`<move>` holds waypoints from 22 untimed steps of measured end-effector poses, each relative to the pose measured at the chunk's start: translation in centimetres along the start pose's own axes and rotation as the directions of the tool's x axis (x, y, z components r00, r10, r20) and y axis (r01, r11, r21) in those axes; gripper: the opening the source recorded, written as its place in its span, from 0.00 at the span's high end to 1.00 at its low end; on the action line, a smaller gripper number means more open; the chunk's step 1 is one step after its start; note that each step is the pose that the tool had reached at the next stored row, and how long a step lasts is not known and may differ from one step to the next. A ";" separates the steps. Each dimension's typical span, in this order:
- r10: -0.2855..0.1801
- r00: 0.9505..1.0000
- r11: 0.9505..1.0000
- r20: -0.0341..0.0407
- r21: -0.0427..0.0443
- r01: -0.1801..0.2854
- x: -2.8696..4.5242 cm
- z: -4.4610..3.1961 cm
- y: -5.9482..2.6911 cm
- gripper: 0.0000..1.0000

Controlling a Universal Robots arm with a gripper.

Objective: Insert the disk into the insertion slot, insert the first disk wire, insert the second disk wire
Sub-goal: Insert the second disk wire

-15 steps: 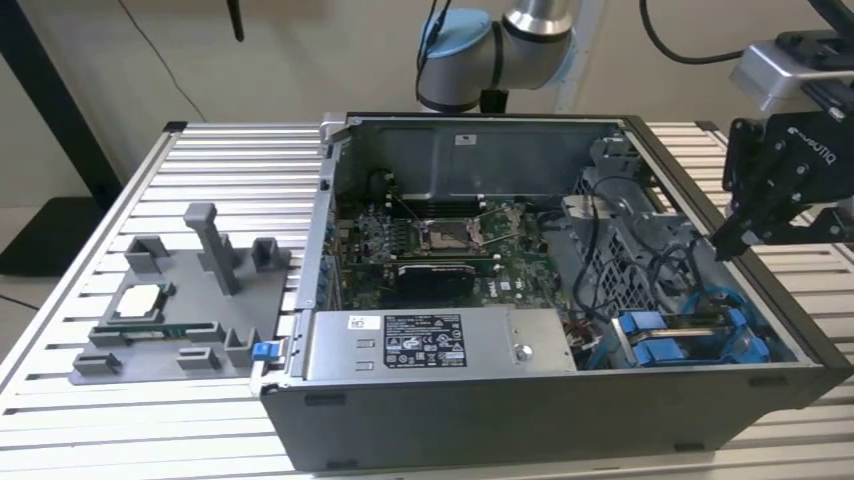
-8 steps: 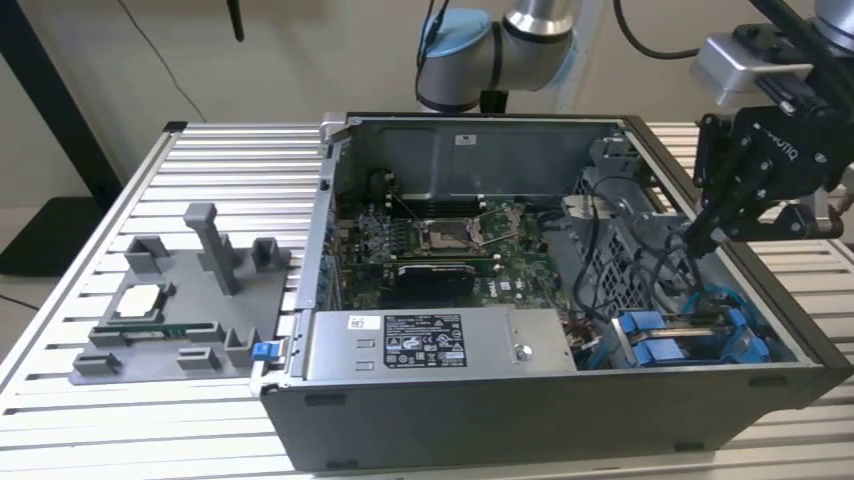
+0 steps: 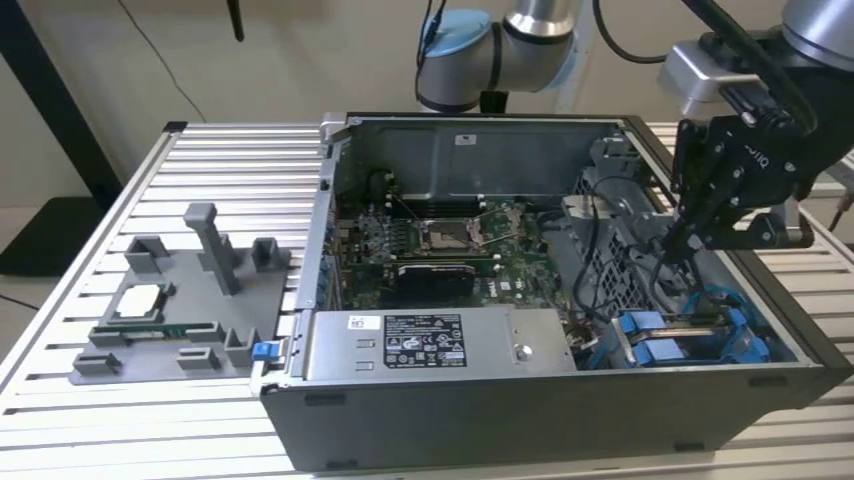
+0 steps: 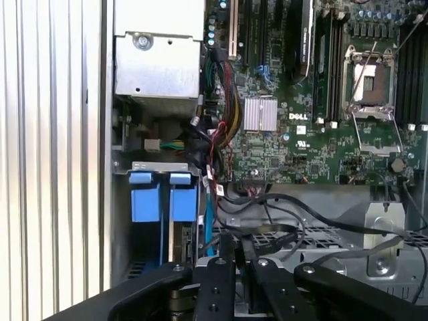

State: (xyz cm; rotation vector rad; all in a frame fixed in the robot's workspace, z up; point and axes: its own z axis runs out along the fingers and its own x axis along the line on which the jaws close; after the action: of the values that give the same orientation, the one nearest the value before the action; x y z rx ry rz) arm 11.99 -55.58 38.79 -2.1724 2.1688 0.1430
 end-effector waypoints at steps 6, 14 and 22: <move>-0.002 0.999 1.000 0.033 0.013 0.002 1.20 0.32 0.37 1.00; -0.006 0.997 1.000 0.079 0.031 0.004 2.43 0.67 0.54 1.00; -0.007 0.996 0.999 0.093 0.033 0.004 2.60 1.17 0.54 1.00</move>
State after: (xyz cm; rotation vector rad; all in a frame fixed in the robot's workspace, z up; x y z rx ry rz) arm 11.44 -58.02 37.33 -2.1094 2.1006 0.2035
